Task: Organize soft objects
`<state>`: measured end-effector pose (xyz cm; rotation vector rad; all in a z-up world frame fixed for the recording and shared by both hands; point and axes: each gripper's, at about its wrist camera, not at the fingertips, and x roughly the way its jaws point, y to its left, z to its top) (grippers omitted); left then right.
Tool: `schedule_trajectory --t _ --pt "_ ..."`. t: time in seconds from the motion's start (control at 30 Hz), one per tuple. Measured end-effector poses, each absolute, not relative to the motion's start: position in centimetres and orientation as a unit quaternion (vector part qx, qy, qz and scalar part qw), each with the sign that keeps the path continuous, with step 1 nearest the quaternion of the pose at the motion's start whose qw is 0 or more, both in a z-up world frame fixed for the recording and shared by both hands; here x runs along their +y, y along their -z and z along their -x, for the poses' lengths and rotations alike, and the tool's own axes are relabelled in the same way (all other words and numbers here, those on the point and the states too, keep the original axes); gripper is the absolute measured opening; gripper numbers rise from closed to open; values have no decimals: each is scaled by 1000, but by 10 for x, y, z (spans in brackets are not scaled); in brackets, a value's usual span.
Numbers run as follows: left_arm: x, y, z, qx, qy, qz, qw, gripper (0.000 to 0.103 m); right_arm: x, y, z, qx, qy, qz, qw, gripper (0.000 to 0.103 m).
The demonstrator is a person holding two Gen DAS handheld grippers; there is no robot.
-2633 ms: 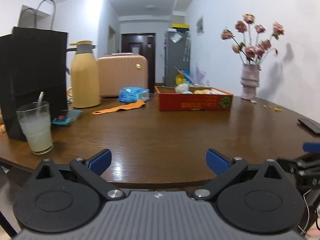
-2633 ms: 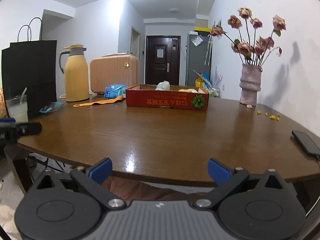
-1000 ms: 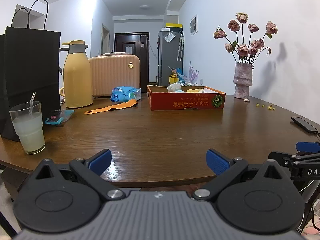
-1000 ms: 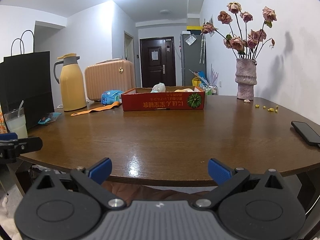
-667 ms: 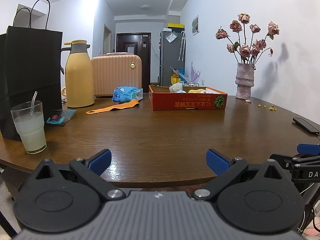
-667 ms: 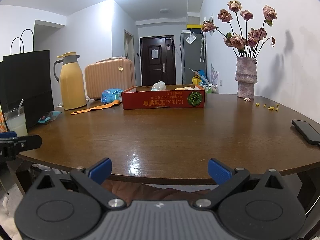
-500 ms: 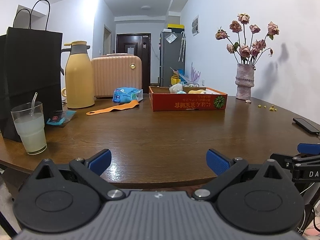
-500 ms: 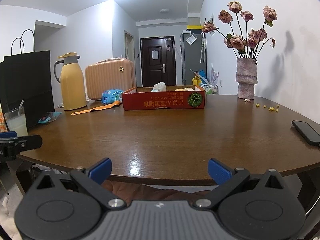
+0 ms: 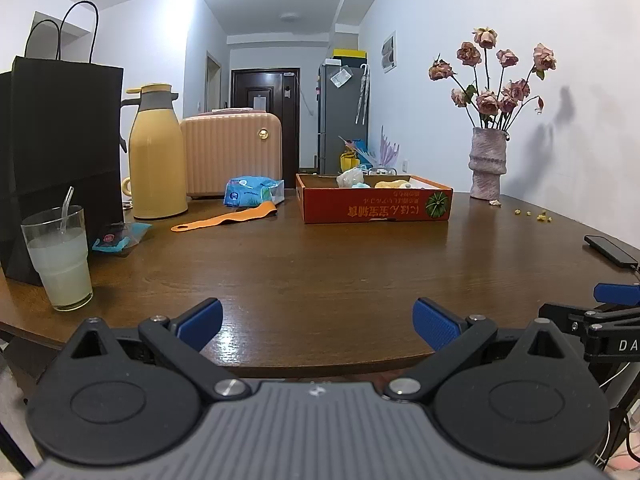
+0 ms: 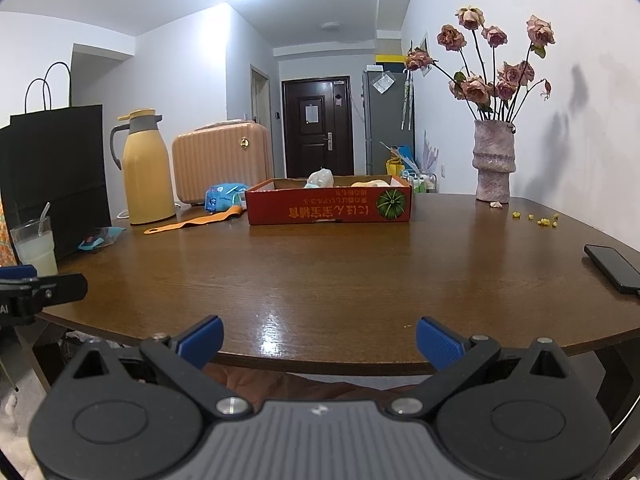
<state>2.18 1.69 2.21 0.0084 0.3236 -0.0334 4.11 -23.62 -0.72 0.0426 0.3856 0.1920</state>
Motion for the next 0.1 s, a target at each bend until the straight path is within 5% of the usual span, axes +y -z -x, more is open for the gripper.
schedule_trajectory --t 0.1 --pt "17 -23 -21 159 18 -4 987 103 -236 6 -40 187 -97 -21 977 103"
